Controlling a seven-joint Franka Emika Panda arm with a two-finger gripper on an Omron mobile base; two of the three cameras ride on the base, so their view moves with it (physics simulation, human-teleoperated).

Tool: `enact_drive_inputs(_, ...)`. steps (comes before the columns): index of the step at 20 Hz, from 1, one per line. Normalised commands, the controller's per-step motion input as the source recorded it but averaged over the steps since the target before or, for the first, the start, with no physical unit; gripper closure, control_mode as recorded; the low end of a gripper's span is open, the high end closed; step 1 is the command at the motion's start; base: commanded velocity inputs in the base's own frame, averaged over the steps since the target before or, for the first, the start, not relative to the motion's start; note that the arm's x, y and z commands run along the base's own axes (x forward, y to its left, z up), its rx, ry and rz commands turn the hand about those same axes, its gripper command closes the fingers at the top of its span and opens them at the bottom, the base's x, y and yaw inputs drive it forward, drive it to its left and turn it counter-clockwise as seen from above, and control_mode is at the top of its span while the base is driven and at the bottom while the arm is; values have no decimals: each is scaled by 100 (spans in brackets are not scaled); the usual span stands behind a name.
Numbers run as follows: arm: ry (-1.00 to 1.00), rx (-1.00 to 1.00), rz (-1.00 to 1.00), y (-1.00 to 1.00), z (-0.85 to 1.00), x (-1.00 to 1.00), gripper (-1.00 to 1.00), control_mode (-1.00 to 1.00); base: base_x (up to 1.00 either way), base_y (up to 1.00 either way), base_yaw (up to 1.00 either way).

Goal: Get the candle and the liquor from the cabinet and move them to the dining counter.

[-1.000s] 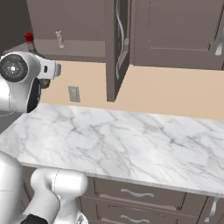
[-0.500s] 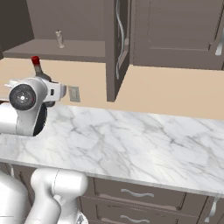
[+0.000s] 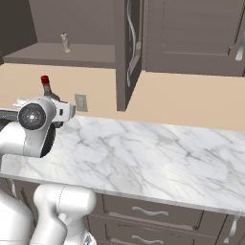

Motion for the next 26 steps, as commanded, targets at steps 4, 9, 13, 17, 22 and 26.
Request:
enact_drive_inputs(4, 0, 0, 0, 0, 0, 0, 100, -100, 0, 0, 0)
enact_drive_inputs(9, 0, 0, 0, 0, 0, 0, 100, -100, 0, 0, 0)
enact_drive_inputs(13, 0, 0, 0, 0, 0, 0, 100, -100, 0, 0, 0)
enact_drive_inputs(17, 0, 0, 0, 0, 0, 0, 100, -100, 0, 0, 0)
enact_drive_inputs(22, 0, 0, 0, 0, 0, 0, 100, -100, 0, 0, 0)
enact_drive_inputs(26, 0, 1, 0, 0, 0, -13, 100, -100, 0, 0, 0)
